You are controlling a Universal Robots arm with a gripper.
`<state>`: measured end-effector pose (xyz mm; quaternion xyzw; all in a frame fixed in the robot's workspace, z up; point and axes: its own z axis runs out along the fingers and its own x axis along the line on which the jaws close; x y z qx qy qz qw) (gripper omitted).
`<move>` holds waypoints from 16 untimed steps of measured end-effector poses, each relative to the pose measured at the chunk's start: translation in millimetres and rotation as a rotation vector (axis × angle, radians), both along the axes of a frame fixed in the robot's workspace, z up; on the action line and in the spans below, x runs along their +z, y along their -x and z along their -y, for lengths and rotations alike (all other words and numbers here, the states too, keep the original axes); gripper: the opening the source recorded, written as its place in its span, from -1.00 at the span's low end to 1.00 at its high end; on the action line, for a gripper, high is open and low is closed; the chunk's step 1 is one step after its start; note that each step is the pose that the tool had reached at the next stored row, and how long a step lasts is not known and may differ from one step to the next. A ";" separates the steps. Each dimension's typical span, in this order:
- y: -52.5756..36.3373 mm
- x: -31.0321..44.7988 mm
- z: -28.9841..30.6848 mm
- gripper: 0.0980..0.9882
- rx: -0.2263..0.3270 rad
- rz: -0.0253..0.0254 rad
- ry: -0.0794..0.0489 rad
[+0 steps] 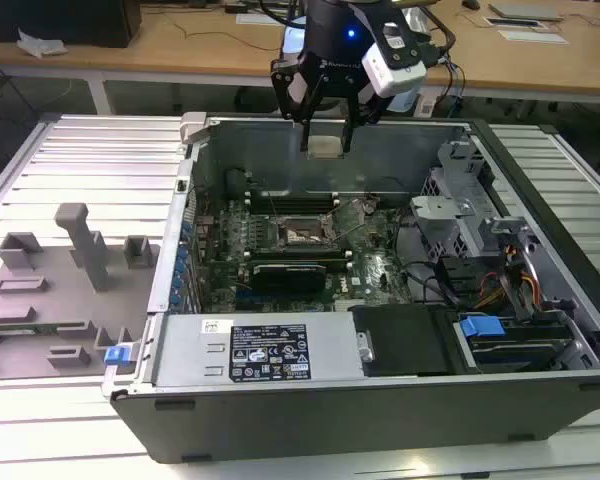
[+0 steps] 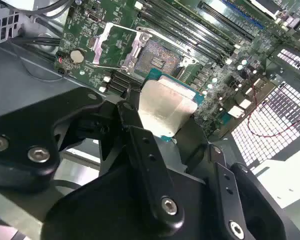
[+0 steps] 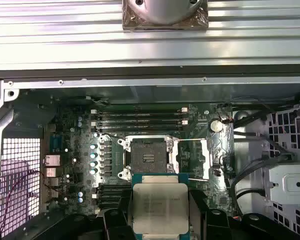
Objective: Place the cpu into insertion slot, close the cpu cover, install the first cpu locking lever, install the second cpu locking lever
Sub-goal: 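Place the cpu into insertion slot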
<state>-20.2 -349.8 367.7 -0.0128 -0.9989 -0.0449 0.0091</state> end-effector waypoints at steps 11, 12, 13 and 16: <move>2.7 -18.9 0.0 -0.01 0.000 0.0002 0.000; 2.9 -21.9 0.0 -0.01 0.000 0.0002 0.000; 3.3 -25.6 0.0 -0.01 0.000 0.0001 0.000; 3.9 -35.5 0.0 -0.01 0.000 0.0002 0.000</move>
